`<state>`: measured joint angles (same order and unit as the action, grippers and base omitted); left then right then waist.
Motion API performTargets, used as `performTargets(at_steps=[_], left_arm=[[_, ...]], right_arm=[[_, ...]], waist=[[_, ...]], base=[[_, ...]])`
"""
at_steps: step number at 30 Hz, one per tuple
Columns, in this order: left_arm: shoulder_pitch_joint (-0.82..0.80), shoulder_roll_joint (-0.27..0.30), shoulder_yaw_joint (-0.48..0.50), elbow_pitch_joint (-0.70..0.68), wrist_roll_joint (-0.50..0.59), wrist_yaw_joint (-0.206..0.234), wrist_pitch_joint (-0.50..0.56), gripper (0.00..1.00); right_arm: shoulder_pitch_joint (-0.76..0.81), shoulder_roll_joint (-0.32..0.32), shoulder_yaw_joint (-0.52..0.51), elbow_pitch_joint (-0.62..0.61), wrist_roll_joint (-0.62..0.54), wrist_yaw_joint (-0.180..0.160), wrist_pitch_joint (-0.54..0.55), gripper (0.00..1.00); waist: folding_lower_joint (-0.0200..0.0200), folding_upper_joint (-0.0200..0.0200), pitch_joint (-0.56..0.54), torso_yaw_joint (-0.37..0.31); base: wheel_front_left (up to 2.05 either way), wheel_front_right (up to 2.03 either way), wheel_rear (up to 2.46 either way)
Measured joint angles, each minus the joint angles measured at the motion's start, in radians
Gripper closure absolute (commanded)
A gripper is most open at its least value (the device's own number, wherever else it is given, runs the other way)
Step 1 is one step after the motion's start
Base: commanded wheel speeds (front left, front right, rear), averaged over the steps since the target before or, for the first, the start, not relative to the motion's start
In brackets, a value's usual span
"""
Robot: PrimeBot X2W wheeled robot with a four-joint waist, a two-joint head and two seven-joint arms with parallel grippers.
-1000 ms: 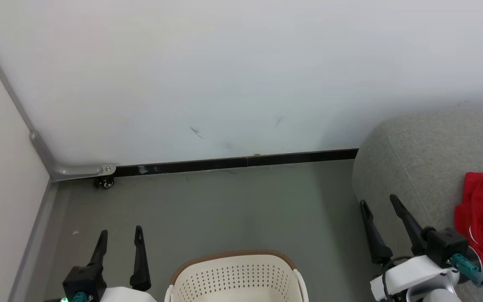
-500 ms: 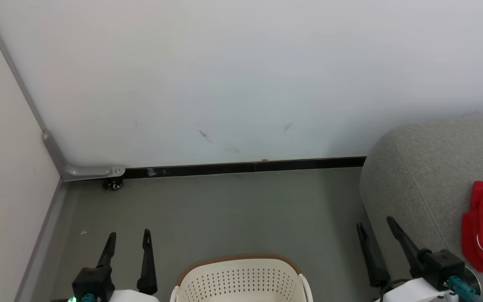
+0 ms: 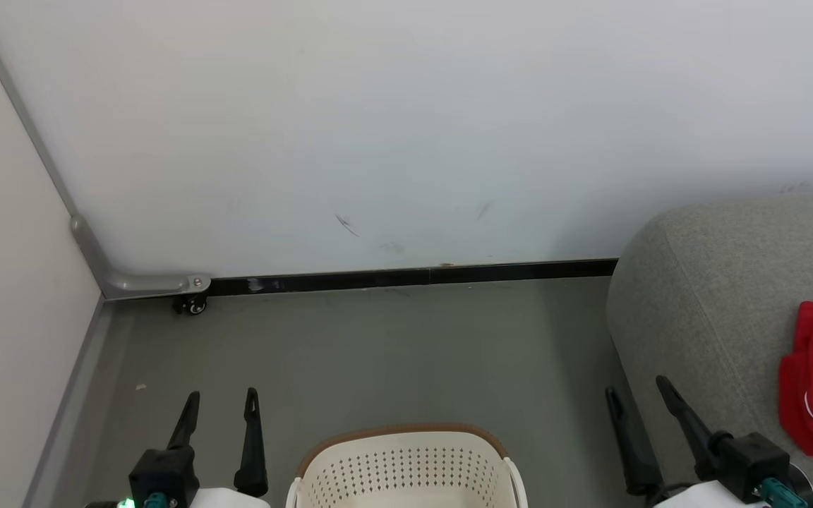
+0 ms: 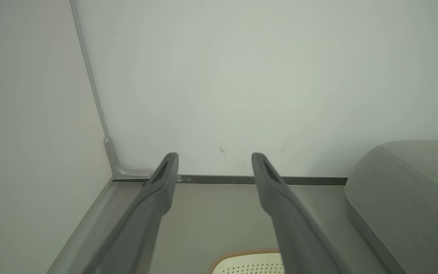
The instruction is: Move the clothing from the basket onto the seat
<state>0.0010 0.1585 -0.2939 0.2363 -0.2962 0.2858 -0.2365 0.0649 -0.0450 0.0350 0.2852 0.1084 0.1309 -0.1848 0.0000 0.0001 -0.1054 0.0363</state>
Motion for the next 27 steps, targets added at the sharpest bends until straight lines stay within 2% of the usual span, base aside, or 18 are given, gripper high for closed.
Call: performTargets(at_steps=[27], left_arm=[[-0.045,0.026,0.002,0.054,0.003,-0.005,0.005,0.00]], right_arm=[[0.018,0.001,0.011,-0.079,0.035,0.000,0.019,0.00]], waist=[[0.0000,0.0000,0.011,0.010]], base=[[0.00,0.00,0.00]])
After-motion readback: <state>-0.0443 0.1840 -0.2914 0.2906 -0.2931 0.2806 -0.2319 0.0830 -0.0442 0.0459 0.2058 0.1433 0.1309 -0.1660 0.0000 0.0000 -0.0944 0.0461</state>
